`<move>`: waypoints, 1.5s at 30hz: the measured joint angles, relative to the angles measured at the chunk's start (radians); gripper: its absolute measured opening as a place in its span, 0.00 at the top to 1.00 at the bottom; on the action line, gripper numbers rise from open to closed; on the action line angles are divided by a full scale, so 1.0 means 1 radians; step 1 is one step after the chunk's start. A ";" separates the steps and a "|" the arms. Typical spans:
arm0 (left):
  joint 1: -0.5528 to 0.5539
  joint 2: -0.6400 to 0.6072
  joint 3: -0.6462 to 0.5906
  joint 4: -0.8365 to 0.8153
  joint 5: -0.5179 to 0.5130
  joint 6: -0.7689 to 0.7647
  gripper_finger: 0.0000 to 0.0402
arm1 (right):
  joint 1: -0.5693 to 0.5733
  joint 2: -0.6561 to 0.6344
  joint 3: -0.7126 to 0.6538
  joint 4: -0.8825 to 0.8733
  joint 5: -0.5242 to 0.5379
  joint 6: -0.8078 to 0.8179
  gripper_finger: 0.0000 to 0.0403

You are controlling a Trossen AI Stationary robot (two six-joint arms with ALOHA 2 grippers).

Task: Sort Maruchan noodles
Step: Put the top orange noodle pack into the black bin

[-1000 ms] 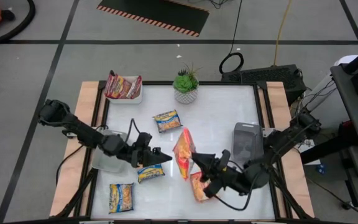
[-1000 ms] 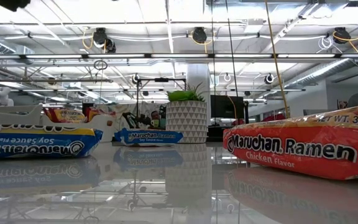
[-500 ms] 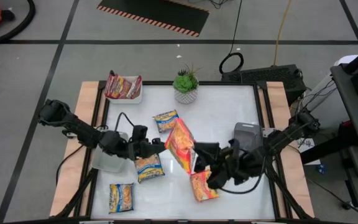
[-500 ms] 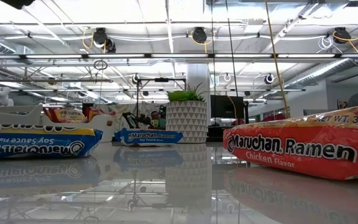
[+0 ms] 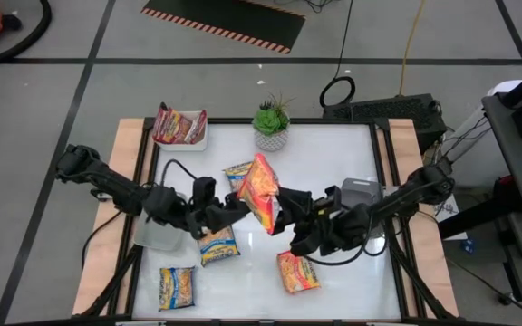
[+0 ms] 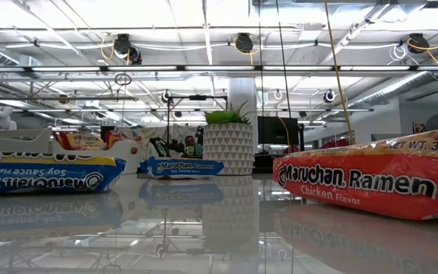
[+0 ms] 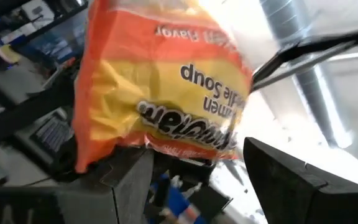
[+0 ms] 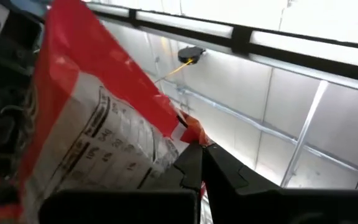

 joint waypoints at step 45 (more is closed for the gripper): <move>0.010 0.000 -0.002 0.194 -0.031 0.126 0.37 | 0.024 0.064 -0.001 0.062 0.142 0.118 1.00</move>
